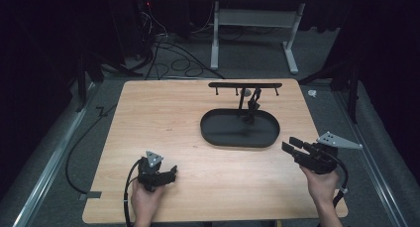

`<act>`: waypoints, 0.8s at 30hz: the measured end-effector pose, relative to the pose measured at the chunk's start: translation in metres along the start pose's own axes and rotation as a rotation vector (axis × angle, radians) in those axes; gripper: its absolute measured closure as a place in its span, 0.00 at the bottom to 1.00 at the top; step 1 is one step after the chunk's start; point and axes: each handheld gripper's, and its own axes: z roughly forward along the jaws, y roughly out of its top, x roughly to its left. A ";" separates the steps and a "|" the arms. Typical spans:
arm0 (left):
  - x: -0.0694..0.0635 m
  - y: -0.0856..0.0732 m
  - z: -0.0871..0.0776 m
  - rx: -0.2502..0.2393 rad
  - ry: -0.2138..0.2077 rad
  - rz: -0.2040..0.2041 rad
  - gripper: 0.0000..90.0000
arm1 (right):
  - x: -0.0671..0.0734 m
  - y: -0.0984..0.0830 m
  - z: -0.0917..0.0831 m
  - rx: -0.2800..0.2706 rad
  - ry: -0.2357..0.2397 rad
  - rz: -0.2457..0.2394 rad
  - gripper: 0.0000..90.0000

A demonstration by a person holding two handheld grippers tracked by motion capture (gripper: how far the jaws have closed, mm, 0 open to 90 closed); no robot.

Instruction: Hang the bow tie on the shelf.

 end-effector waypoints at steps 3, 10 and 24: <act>0.000 0.000 0.000 0.000 0.000 0.000 0.20 | 0.000 -0.004 0.001 0.007 0.001 0.001 0.64; 0.000 0.000 0.000 0.000 0.000 0.000 0.20 | 0.000 -0.014 0.000 0.018 0.003 0.023 0.64; 0.000 0.000 0.000 0.001 0.000 0.001 0.20 | -0.001 -0.033 0.013 0.048 0.020 0.057 0.64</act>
